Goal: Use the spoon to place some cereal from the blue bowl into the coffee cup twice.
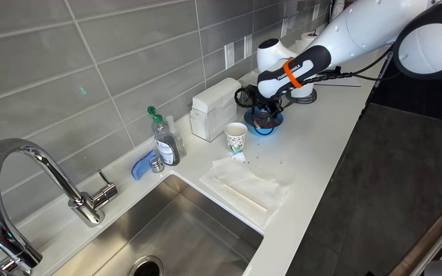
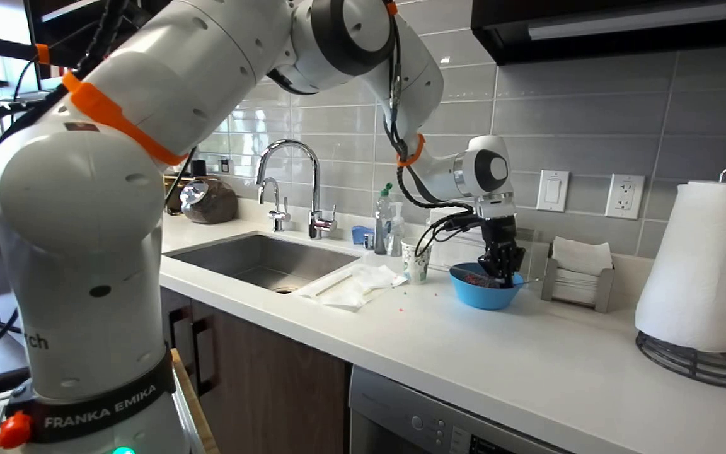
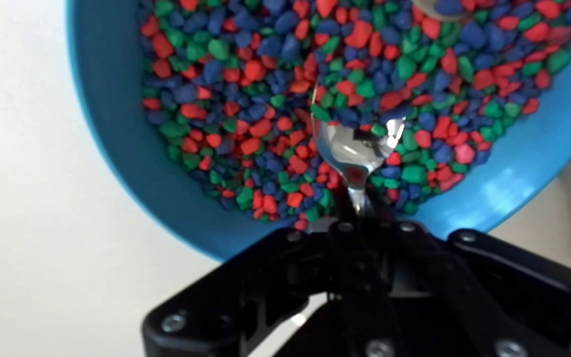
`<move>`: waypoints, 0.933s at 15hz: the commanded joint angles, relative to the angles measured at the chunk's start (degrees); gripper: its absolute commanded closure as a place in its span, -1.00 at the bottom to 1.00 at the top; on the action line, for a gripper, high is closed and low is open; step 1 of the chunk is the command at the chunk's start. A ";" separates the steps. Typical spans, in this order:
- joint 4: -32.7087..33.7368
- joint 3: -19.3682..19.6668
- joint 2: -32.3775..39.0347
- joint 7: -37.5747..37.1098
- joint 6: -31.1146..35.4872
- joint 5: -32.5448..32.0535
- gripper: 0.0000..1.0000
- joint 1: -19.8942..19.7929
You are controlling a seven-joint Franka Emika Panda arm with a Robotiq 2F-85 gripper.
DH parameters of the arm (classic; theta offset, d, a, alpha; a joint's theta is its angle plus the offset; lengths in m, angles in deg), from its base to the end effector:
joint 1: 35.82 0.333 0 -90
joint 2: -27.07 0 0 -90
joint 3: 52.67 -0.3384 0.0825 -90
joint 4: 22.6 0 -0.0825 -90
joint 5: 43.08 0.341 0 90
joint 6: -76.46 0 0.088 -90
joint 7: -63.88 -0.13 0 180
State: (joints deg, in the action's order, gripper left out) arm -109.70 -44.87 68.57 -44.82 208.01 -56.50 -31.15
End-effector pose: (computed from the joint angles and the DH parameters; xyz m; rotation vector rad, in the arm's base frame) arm 0.6991 -0.0299 0.2634 1.9065 -2.3155 0.3714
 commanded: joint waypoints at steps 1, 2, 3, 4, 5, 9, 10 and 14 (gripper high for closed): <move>-1.67 -0.34 -1.29 2.49 2.23 3.60 0.95 -0.68; -1.71 -0.36 -1.40 2.97 2.29 4.17 0.95 -0.75; -1.80 -0.38 -1.54 3.30 2.41 4.62 0.95 -0.81; -1.85 -0.39 -1.65 3.72 2.51 5.01 0.95 -0.84; -1.89 -0.34 -1.76 4.12 2.62 5.38 0.95 -0.81; -1.89 -0.45 -2.30 5.85 2.30 6.87 0.95 -1.00; -1.96 -0.48 -2.52 6.39 2.23 7.22 0.95 -1.08; -2.14 -0.37 -3.16 7.89 1.68 8.25 0.95 -1.34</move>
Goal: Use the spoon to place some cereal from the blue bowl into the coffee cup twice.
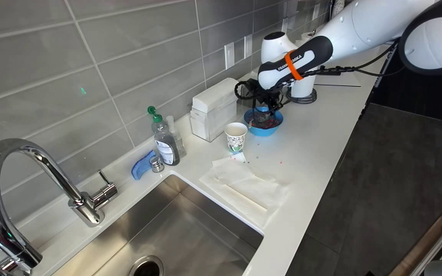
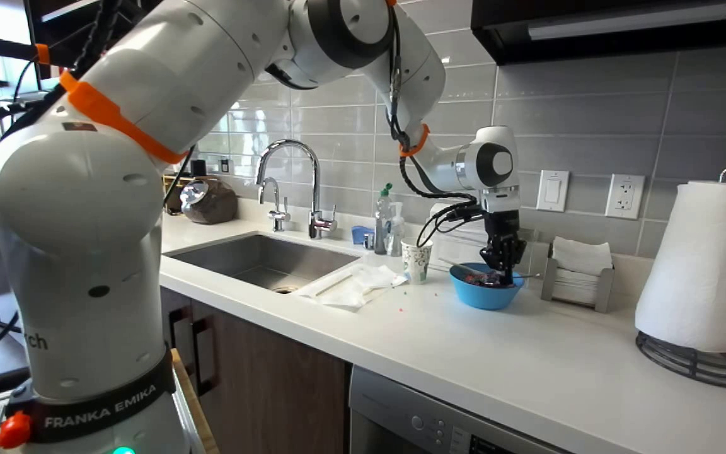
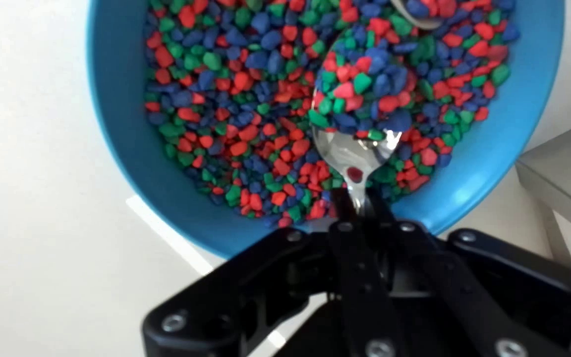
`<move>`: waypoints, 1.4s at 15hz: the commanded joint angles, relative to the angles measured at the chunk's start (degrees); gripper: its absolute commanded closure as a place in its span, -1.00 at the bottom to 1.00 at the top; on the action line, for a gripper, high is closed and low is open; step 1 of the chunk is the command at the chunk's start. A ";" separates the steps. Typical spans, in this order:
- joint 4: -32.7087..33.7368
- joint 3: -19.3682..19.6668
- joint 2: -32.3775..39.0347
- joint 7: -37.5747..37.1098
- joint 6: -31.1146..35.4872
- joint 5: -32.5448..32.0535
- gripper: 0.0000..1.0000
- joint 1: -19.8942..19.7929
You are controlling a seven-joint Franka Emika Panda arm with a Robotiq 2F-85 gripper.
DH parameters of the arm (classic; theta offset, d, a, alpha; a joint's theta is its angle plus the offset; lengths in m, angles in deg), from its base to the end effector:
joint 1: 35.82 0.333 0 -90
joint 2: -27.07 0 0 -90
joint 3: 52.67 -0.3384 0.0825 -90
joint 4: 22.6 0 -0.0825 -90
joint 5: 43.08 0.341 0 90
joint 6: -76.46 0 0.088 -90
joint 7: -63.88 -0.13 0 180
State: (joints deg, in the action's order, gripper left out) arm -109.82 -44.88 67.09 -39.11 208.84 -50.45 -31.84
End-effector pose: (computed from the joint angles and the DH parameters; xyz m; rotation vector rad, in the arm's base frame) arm 0.7012 -0.0338 0.2809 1.9775 -2.3580 0.3107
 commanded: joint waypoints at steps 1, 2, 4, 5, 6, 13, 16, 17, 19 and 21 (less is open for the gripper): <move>-2.18 -0.29 -1.82 2.55 0.80 2.32 0.95 -0.75; -2.28 -0.30 -1.92 3.08 0.69 2.54 0.95 -0.92; -2.68 -0.47 -2.22 4.24 0.61 3.05 0.95 -1.32; -2.85 -0.45 -2.40 4.65 0.67 3.35 0.95 -1.43; -3.16 -0.75 -2.84 5.44 0.80 4.02 0.95 -1.71; -4.06 -0.70 -6.28 7.22 -1.60 4.55 0.95 -0.55; -3.87 -1.05 -7.80 7.37 -3.98 4.38 0.95 0.17; -3.66 -1.23 -8.34 7.37 -5.23 4.16 0.95 0.54; -3.38 -1.96 -9.32 7.82 -7.31 3.93 0.95 1.12; -3.12 -2.60 -10.14 7.98 -9.18 3.70 0.95 1.83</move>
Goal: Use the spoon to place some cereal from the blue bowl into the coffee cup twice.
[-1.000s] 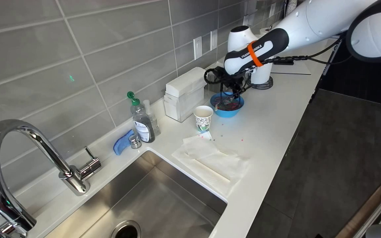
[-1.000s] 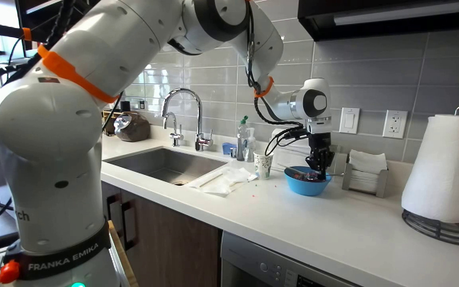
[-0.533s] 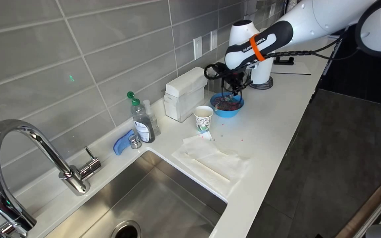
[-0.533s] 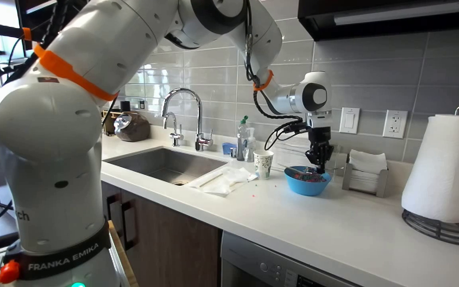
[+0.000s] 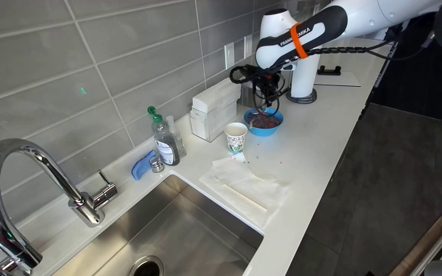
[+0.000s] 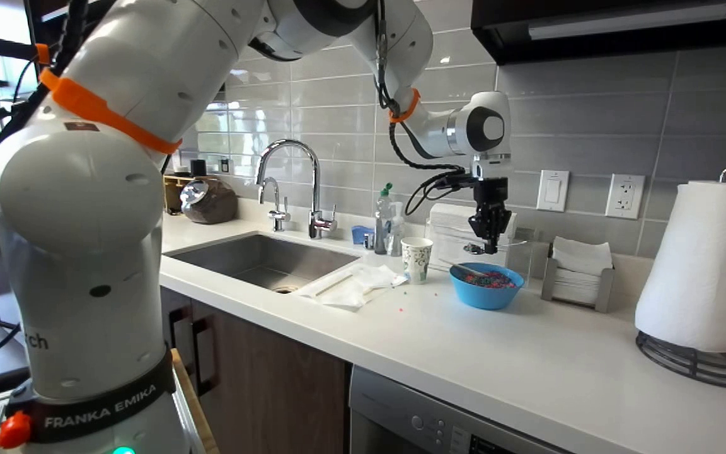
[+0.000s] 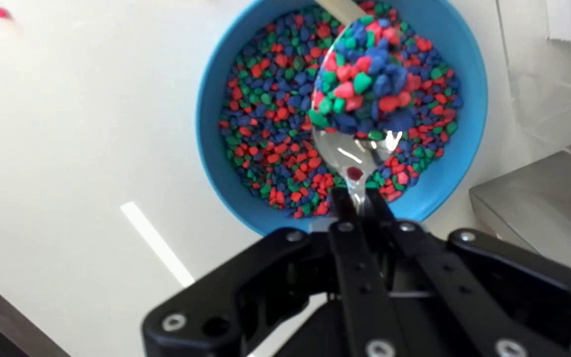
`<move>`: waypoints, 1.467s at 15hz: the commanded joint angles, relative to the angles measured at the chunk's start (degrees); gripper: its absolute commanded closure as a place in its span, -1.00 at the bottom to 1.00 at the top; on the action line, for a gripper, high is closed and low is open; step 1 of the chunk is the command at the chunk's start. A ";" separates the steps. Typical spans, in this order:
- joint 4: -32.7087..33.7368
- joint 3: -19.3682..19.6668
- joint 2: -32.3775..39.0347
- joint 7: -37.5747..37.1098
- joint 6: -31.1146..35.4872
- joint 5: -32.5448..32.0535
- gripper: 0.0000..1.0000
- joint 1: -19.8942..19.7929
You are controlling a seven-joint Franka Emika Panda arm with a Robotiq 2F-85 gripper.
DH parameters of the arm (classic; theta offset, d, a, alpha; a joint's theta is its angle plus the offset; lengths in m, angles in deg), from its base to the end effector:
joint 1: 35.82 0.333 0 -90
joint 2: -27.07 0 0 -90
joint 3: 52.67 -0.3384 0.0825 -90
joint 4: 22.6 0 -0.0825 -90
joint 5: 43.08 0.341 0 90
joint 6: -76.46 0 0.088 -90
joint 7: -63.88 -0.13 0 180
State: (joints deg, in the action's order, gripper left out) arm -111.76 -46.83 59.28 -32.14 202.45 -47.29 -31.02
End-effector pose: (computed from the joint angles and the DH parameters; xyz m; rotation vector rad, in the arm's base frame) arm 0.6825 -0.0049 0.3477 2.1319 -2.2743 0.2194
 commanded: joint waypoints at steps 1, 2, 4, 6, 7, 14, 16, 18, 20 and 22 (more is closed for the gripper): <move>-0.88 -0.94 -2.61 1.12 -3.47 0.40 0.95 1.43; -0.60 -1.25 -2.85 1.28 -4.22 0.25 0.95 1.86; -0.06 -1.75 -3.06 1.35 -5.28 -0.02 0.95 2.68; 0.51 -2.35 -2.92 1.48 -6.14 0.04 0.95 3.41; 0.89 -2.63 -2.71 1.51 -6.65 -0.02 0.95 3.84; 1.05 -4.19 -2.53 1.97 -8.30 -0.60 0.95 6.41; 0.84 -4.31 -2.64 1.99 -8.76 -1.07 0.95 7.17; 0.64 -4.37 -2.72 1.93 -9.12 -1.53 0.95 7.76; 0.51 -3.93 -2.67 1.09 -9.33 -2.92 0.95 8.72; 0.44 -3.67 -2.53 0.55 -9.89 -4.48 0.95 9.43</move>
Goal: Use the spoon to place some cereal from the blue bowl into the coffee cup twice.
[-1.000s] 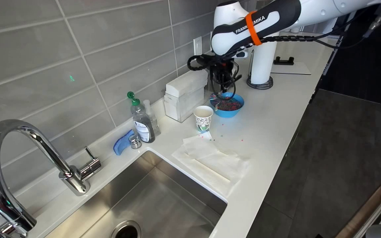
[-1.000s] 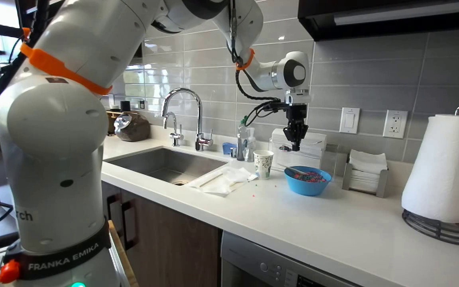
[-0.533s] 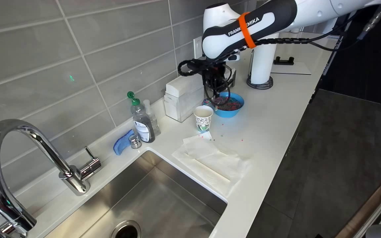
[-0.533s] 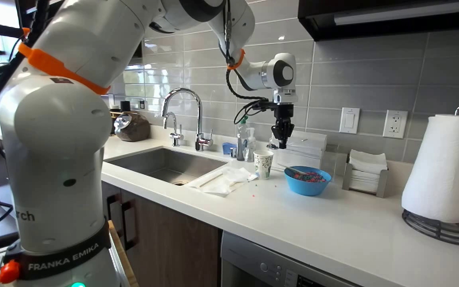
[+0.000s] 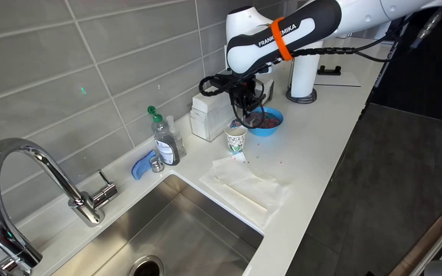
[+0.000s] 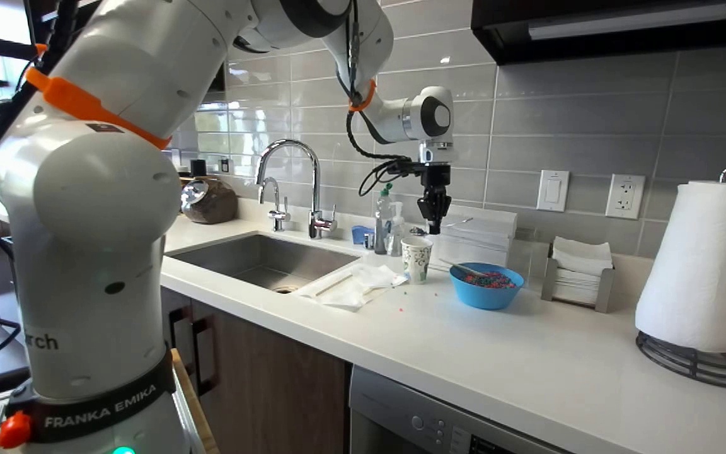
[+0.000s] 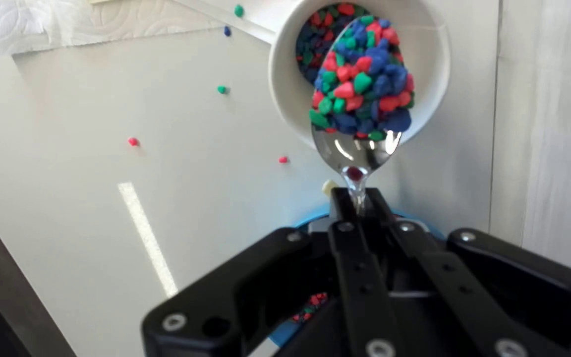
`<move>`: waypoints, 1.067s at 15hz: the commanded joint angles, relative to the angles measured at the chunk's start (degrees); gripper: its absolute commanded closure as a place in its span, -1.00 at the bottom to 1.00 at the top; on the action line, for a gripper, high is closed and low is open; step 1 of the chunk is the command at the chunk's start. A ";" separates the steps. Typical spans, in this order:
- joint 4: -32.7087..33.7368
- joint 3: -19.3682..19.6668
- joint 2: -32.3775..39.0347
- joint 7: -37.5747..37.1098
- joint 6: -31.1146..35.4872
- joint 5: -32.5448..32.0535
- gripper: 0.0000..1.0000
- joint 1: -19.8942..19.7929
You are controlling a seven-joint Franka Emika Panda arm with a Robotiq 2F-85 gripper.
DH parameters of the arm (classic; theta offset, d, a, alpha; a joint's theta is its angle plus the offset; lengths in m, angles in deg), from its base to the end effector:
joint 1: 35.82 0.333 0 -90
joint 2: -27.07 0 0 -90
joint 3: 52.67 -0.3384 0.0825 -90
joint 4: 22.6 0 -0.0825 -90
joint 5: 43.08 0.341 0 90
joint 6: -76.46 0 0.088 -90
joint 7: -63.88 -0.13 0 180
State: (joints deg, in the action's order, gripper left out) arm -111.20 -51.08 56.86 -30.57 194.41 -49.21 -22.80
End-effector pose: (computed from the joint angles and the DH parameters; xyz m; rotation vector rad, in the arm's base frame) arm 0.6539 0.1271 0.3660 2.3515 -1.9702 0.1254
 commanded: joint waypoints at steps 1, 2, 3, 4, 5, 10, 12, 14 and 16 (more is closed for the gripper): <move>-0.09 0.50 -0.06 -0.91 -2.28 -2.95 0.95 1.28; -0.09 0.59 0.00 -1.09 -2.54 -3.78 0.95 1.51; -0.11 0.68 0.06 -1.33 -2.79 -4.57 0.95 1.73; -0.23 0.86 0.08 -1.75 -2.77 -5.73 0.95 2.13; -0.35 0.93 0.08 -2.04 -2.70 -6.71 0.95 2.44; -0.85 1.66 0.24 -5.47 -2.47 -13.68 0.95 4.90; -0.98 1.93 0.43 -7.18 -2.15 -16.51 0.95 5.92; -0.98 1.89 0.59 -8.40 -2.27 -18.51 0.95 6.60; -1.00 1.94 0.60 -9.58 -2.50 -20.55 0.95 7.33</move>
State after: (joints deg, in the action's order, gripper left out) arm -111.67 -49.84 57.66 -37.32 193.00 -66.54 -17.07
